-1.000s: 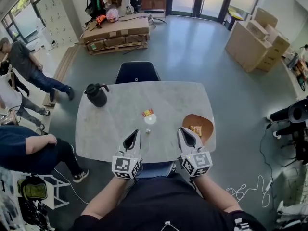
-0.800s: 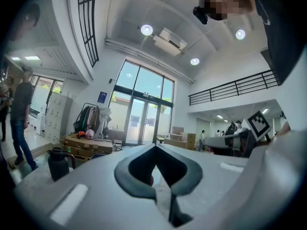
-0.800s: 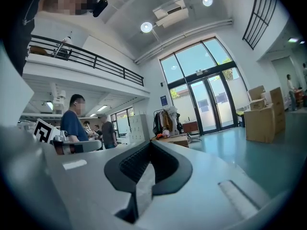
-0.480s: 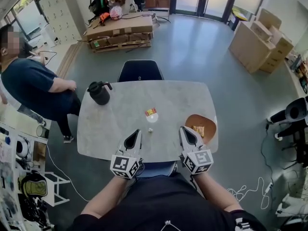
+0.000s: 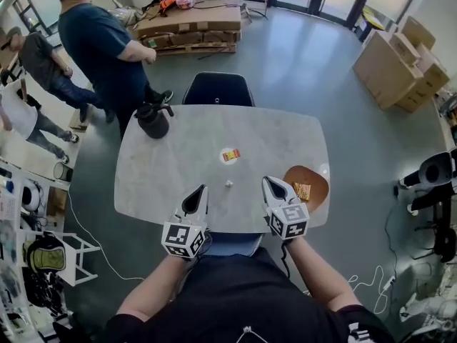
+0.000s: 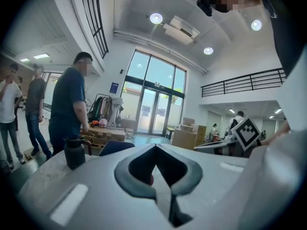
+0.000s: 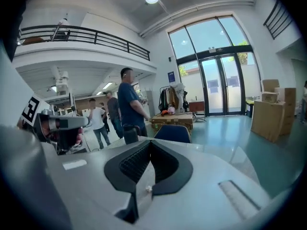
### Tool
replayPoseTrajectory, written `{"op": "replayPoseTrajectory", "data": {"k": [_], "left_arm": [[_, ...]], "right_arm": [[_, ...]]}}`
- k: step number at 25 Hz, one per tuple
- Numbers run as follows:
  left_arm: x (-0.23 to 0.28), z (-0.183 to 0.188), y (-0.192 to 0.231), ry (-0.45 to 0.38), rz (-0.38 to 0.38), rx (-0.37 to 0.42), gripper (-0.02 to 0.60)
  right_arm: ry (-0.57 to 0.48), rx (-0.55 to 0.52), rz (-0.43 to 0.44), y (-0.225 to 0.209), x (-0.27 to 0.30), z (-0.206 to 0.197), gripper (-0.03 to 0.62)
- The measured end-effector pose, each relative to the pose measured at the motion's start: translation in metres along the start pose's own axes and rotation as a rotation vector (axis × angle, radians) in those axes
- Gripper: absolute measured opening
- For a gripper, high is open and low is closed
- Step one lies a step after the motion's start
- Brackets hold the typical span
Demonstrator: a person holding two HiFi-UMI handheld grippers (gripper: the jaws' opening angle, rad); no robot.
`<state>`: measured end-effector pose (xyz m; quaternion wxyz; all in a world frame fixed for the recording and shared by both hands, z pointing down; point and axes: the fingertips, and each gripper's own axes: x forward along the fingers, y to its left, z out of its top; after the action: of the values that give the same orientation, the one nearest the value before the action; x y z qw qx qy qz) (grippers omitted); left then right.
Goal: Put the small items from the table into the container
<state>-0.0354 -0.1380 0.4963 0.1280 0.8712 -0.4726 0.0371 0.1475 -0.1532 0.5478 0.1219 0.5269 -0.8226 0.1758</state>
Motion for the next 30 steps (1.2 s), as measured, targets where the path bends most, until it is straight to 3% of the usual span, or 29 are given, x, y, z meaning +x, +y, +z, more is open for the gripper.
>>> {"op": "replayPoseTrajectory", "data": {"k": [5,13,18,25,27,30], "left_arm": [[-0.014,-0.016,0.034,0.041,0.082,-0.03,0.003],[-0.06,-0.051,0.091,0.131,0.268,-0.09,0.003],[-0.089,-0.077,0.113,0.187,0.382,-0.135,0.003],[-0.116,-0.095,0.128,0.205,0.458,-0.164,0.003],[-0.119,-0.098,0.133,0.203,0.469,-0.166,0.003],[-0.118,-0.096,0.138,0.194,0.461,-0.161,0.003]], "right_arm": [[0.197,-0.049,0.092,0.005,0.066,-0.058,0.108],[0.549,-0.241,0.255,0.029,0.168,-0.185,0.186],[0.729,-0.387,0.271,0.029,0.206,-0.253,0.212],[0.832,-0.468,0.237,0.022,0.232,-0.292,0.199],[0.809,-0.482,0.221,0.026,0.236,-0.288,0.135],[0.691,-0.433,0.198,0.037,0.233,-0.256,0.133]]}}
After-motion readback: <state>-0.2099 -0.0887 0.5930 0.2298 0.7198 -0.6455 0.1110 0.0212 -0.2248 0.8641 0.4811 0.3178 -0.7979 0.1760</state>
